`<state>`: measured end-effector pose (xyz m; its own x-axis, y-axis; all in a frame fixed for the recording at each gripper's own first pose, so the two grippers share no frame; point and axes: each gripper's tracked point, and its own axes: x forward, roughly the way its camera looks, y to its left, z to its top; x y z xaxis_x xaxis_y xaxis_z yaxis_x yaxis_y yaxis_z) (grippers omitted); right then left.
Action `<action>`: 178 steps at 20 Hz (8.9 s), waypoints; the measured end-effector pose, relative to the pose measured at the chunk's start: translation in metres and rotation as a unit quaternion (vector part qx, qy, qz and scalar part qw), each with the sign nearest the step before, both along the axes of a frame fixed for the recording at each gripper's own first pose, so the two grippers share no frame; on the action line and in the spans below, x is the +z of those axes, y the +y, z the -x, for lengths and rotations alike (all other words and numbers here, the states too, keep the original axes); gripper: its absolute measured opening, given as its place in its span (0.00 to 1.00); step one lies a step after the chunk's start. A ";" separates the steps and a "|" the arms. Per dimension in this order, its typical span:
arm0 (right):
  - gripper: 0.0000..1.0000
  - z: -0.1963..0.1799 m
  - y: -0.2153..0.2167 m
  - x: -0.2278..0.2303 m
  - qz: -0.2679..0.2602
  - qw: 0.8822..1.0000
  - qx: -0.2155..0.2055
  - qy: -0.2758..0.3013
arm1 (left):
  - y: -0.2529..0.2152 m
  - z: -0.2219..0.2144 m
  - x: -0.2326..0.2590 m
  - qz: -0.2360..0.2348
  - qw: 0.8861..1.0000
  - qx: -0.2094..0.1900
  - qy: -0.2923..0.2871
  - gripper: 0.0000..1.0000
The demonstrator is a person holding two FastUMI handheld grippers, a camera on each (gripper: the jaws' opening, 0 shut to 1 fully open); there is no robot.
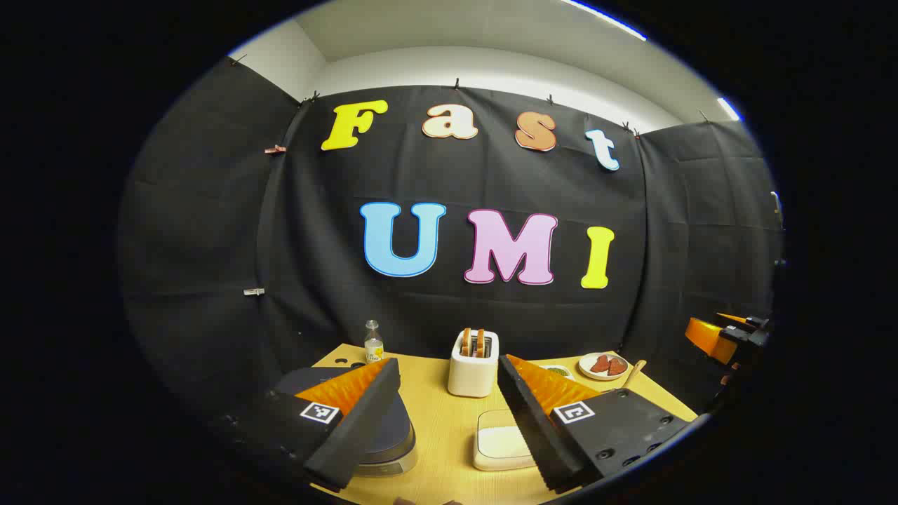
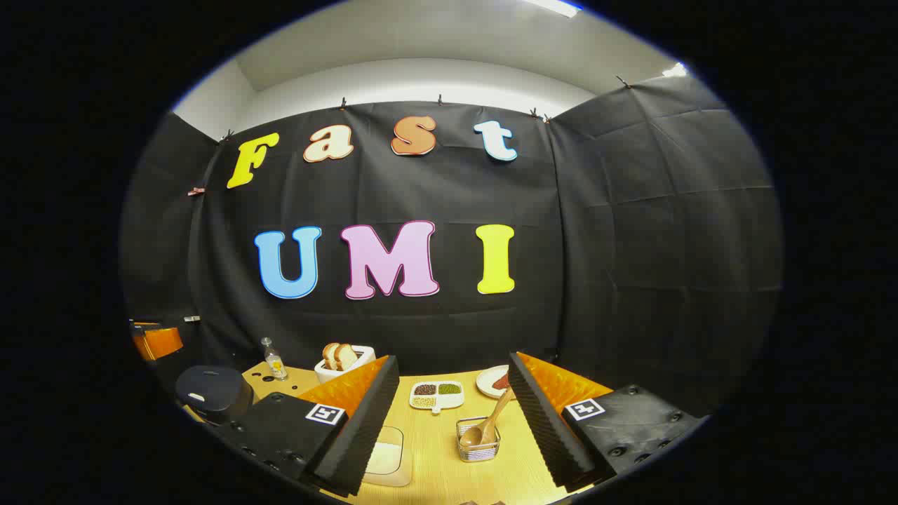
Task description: Close the left gripper, press the button to open the rice cooker; take a wooden spoon from the chopstick holder with the right hand, scoop a spoonful of rice and pour it into the rice cooker, then put the wooden spoon back into the chopstick holder.
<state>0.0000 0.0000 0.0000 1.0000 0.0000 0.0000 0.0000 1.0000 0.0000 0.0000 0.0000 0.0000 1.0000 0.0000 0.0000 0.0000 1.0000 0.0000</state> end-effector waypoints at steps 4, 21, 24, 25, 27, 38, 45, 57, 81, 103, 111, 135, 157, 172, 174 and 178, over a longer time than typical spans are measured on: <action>0.98 -0.001 0.005 0.000 0.003 1.000 0.001 0.002 | 0.004 -0.005 -0.003 0.005 1.000 -0.005 0.004 0.95; 0.98 0.007 0.024 -0.014 -0.004 1.000 0.012 0.013 | 0.017 -0.011 -0.001 0.018 1.000 -0.011 0.002 0.94; 0.98 0.013 0.033 -0.025 0.003 0.999 0.025 0.029 | 0.022 -0.012 0.002 0.023 1.000 -0.004 0.003 0.94; 0.98 0.014 0.036 -0.027 0.001 0.999 0.029 0.034 | 0.027 -0.012 0.001 0.024 1.000 0.002 0.006 0.94; 0.98 0.016 0.042 -0.028 -0.005 0.999 0.036 0.038 | 0.051 -0.017 -0.001 0.012 0.999 0.030 0.012 0.93; 0.98 0.033 0.053 -0.037 0.012 0.998 0.046 0.051 | 0.136 -0.017 -0.052 0.075 0.989 0.034 0.120 0.19; 0.98 0.050 0.054 -0.046 0.010 0.997 0.022 0.071 | 0.155 -0.021 -0.094 0.084 0.978 -0.001 0.190 0.05; 0.98 0.095 0.060 -0.056 0.017 0.995 -0.030 0.097 | 0.146 -0.031 -0.160 0.066 0.957 -0.080 0.270 0.05; 0.98 -0.001 -0.011 -0.082 -0.045 0.991 -0.038 0.121 | 0.153 -0.031 -0.038 -0.004 0.991 0.083 0.108 0.07; 0.98 -0.154 -0.097 -0.184 -0.120 0.967 -0.073 0.214 | 0.044 0.002 -0.077 0.072 0.982 0.130 0.116 0.95; 0.98 -0.193 -0.104 -0.239 -0.148 0.949 -0.088 0.262 | 0.028 0.008 -0.113 0.074 0.973 0.147 0.163 0.95; 0.17 -0.197 -0.088 -0.191 -0.213 0.944 -0.072 0.243 | 0.009 0.035 -0.144 0.111 0.965 0.120 0.204 0.95; 0.17 -0.131 0.123 -0.183 -0.135 0.953 0.100 0.252 | 0.091 0.065 -0.184 0.124 0.961 0.085 0.233 0.95; 0.17 -0.083 0.154 -0.260 -0.119 0.933 0.091 0.326 | 0.110 0.080 -0.197 0.158 0.953 0.101 0.239 0.95; 0.17 -0.080 0.161 -0.261 -0.140 0.926 0.083 0.340 | 0.113 0.082 -0.194 0.160 0.953 0.098 0.237 0.95; 0.17 -0.070 0.189 -0.263 -0.197 0.905 0.077 0.369 | 0.118 0.087 -0.193 0.162 0.955 0.084 0.234 0.95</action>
<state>0.0704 0.1891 -0.2628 0.7156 0.2848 -0.6378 0.0061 0.9105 0.4135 -0.0867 0.1175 -0.1930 0.8765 0.0857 -0.4736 -0.2369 0.9334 -0.2695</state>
